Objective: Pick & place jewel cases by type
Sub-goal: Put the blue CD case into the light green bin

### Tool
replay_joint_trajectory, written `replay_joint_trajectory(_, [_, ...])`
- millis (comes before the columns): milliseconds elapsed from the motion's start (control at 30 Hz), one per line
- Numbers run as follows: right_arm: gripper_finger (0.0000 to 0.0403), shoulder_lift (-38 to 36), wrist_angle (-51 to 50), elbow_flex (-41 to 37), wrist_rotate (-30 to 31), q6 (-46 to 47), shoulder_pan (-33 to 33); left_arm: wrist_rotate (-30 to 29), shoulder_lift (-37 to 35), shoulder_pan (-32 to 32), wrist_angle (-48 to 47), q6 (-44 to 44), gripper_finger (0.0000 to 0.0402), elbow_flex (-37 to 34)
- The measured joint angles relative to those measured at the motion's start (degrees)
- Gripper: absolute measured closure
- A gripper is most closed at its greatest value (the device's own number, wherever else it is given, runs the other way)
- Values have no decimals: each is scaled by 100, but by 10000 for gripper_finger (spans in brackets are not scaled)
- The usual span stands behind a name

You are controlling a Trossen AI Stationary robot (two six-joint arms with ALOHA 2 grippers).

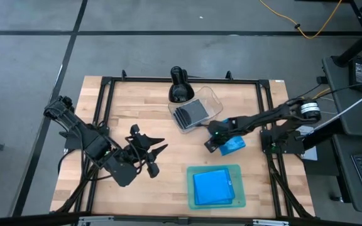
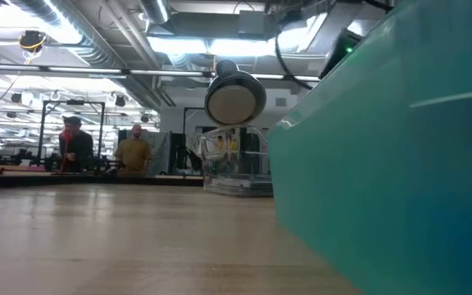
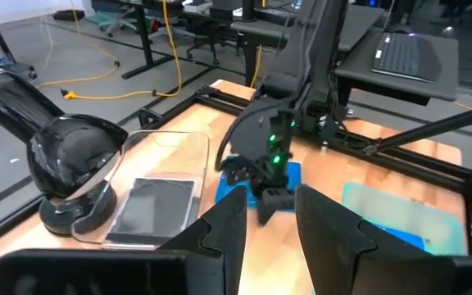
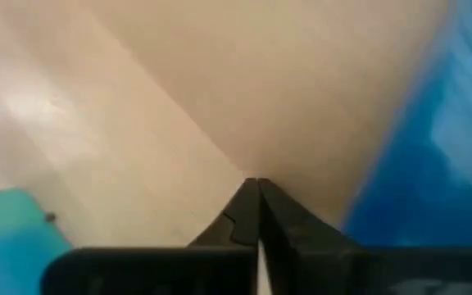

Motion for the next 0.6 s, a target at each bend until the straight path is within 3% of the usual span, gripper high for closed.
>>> replay_joint_trajectory(267, [398, 97, -370, 1248, 32, -796, 158, -52, 0, -151, 29, 0, 302, 0])
replay_joint_trajectory(433, [398, 58, -2014, 1994, 582, -1398, 236, -39, 0, -157, 50, -32, 302, 0])
replay_joint_trajectory(600, [398, 60, -3244, 1976, 926, -1666, 278, -41, 0, -221, 47, -42, 302, 0])
